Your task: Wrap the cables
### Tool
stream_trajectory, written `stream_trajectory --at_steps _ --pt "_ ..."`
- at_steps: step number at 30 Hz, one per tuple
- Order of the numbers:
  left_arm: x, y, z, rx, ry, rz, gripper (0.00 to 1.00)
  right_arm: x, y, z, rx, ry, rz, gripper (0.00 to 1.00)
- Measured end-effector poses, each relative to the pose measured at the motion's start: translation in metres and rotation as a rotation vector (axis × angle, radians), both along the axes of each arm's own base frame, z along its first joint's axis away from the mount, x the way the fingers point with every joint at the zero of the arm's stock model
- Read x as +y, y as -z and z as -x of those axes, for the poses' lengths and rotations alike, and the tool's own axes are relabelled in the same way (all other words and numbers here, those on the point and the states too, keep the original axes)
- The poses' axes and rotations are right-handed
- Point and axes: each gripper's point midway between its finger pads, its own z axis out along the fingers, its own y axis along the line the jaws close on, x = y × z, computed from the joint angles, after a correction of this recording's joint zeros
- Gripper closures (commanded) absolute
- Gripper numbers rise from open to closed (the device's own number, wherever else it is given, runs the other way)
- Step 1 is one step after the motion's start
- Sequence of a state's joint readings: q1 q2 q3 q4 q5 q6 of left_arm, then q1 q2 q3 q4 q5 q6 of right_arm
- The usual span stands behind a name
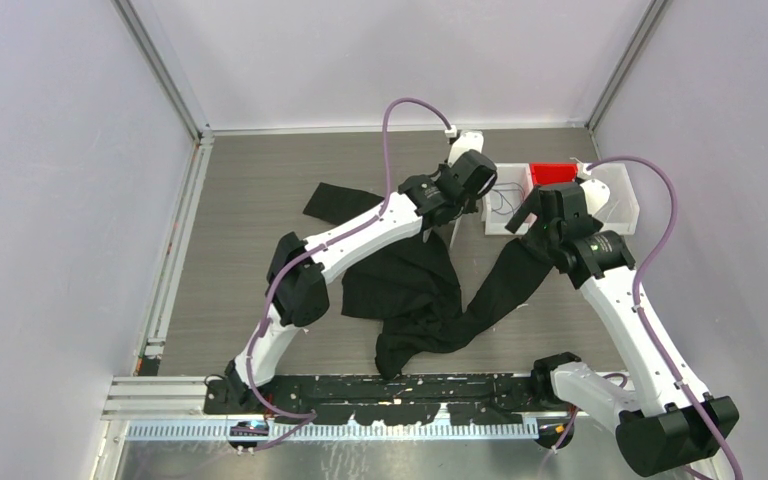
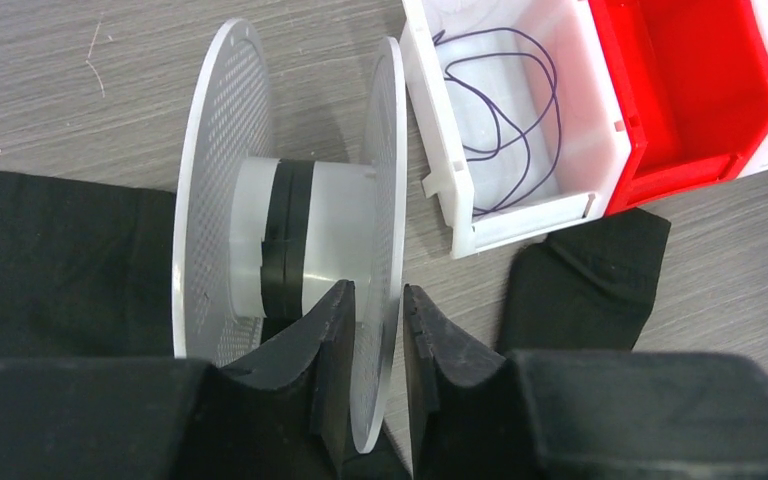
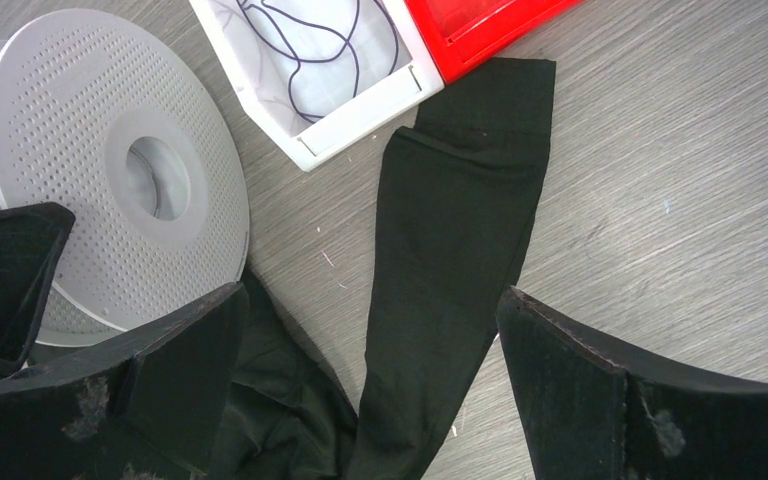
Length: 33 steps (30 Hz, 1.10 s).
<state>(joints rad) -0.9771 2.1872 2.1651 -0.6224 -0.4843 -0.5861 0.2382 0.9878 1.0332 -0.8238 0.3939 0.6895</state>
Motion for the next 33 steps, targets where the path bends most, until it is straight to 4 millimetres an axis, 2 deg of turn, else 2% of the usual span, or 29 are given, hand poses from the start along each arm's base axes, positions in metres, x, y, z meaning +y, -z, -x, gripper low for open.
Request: stream_trajectory --at_steps 5,8,10,14,16,20,23,26,28,33 --pt "-0.001 0.000 0.005 0.016 0.037 -0.010 0.67 0.000 0.000 0.000 0.000 0.001 -0.001 0.00" --pt "0.000 -0.010 0.010 0.015 0.059 0.003 0.67 0.000 0.000 0.000 0.000 0.003 0.001 0.00" --pt "0.001 -0.026 0.014 0.002 0.080 0.021 0.67 -0.002 0.000 0.000 -0.001 0.008 0.006 0.00" --pt "0.010 -0.070 0.027 -0.045 0.131 0.078 0.66 -0.008 -0.002 0.001 -0.002 0.023 0.037 0.00" --pt "0.022 -0.093 0.037 -0.073 0.153 0.100 0.59 -0.011 -0.004 0.001 -0.004 0.030 0.052 0.00" --pt "0.049 -0.134 0.053 -0.124 0.171 0.148 0.59 -0.015 -0.004 0.000 0.002 0.033 0.084 0.00" --pt "0.067 -0.155 0.053 -0.143 0.164 0.179 0.59 -0.018 0.000 -0.006 0.032 0.027 0.122 0.03" --pt "0.087 -0.150 0.041 -0.121 0.132 0.171 0.59 -0.017 0.008 -0.029 0.093 0.009 0.146 0.17" --pt "0.107 -0.130 0.033 -0.073 0.098 0.151 0.58 -0.016 0.015 -0.049 0.122 0.003 0.140 0.29" --pt "0.159 -0.076 0.027 0.063 0.016 0.089 0.55 -0.017 0.042 -0.111 0.190 -0.021 0.080 0.47"
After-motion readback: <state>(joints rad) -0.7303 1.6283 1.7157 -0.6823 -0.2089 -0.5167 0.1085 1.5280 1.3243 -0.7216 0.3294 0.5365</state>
